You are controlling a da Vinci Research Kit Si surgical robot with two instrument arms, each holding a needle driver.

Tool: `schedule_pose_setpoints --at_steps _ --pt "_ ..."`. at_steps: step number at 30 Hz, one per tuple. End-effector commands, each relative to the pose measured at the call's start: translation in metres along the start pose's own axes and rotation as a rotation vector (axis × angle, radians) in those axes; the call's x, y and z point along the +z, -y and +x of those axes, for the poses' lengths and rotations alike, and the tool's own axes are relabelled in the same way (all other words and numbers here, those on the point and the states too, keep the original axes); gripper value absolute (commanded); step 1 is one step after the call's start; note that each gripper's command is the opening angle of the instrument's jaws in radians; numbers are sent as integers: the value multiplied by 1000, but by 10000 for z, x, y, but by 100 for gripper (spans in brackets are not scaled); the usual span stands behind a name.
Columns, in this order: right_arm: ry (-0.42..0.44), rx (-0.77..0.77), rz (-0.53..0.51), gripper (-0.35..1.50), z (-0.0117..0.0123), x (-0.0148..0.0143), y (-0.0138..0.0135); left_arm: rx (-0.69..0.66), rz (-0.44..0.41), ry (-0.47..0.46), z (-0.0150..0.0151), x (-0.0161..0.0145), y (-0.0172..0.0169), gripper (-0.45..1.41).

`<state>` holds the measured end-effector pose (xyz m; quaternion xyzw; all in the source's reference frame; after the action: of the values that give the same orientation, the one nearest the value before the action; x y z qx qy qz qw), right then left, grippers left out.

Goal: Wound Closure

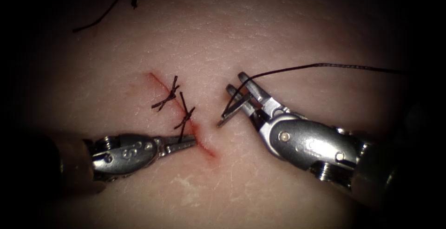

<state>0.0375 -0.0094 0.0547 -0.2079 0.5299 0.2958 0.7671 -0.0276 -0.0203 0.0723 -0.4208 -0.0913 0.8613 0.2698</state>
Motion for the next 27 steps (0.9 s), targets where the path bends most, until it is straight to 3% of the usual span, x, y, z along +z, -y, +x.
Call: schedule_pose_setpoints --at_steps 1,7,11,21,27 --pt "-3 10 2 -35 -5 6 9 -1 -4 1 -8 7 -5 -30" --pt "-17 170 17 -35 -9 9 10 12 -8 14 -18 3 -4 -30" --pt "-11 269 34 -35 -26 12 20 24 -7 21 -27 -8 0 -33" --pt "-6 332 53 -35 -37 14 30 28 -6 22 -31 -10 -1 -37" --pt "-22 360 48 -35 -26 13 10 37 0 44 -45 1 -12 -38"
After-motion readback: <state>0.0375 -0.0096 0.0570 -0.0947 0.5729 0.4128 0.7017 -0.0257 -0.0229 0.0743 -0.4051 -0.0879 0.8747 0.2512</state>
